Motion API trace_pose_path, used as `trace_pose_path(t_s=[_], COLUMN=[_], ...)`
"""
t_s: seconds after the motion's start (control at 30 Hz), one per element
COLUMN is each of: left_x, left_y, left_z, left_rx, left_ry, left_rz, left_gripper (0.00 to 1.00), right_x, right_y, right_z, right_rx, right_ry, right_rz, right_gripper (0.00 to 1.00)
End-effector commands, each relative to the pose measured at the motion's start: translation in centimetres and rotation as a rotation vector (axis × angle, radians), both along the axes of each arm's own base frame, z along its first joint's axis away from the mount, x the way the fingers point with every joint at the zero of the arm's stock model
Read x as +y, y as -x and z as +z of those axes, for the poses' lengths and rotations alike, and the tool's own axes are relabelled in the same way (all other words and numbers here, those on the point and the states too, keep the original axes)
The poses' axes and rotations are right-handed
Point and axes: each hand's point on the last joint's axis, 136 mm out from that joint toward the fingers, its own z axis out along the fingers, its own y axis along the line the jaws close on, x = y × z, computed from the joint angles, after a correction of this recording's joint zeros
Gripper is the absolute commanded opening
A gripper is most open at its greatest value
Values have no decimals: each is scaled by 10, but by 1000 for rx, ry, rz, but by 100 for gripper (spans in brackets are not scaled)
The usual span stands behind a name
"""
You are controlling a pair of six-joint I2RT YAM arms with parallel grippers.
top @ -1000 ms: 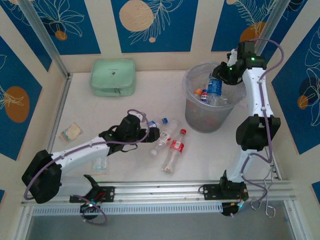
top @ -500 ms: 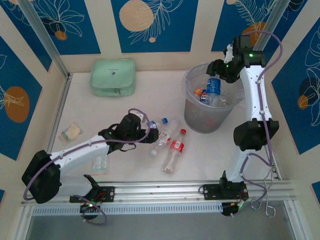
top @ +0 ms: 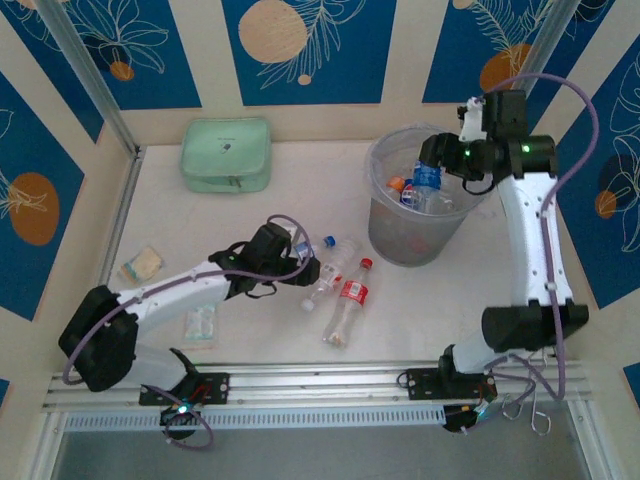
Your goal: Put the plastic bottles in the bin
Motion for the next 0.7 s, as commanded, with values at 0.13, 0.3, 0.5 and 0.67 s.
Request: trace_pose_path(t_s=[0.13, 0.3, 0.5, 0.67], left_x=[12, 8, 2, -2], left_y=[-21, -45, -69, -75], left_z=[4, 1, -28, -47], left_rx=[-74, -105, -68, -31], left_ry=[-221, -371, -431, -468], left_rz=[-94, -266, -365, -388], left_gripper=[74, 83, 78, 77], right_x=[24, 22, 18, 12], right_y=[40, 60, 78, 80], right_z=[17, 5, 9, 15], right_rx=[-124, -97, -109, -123], right_ry=[-190, -203, -203, -197], right_rz=[91, 80, 67, 59], right_gripper=[59, 59, 59, 59])
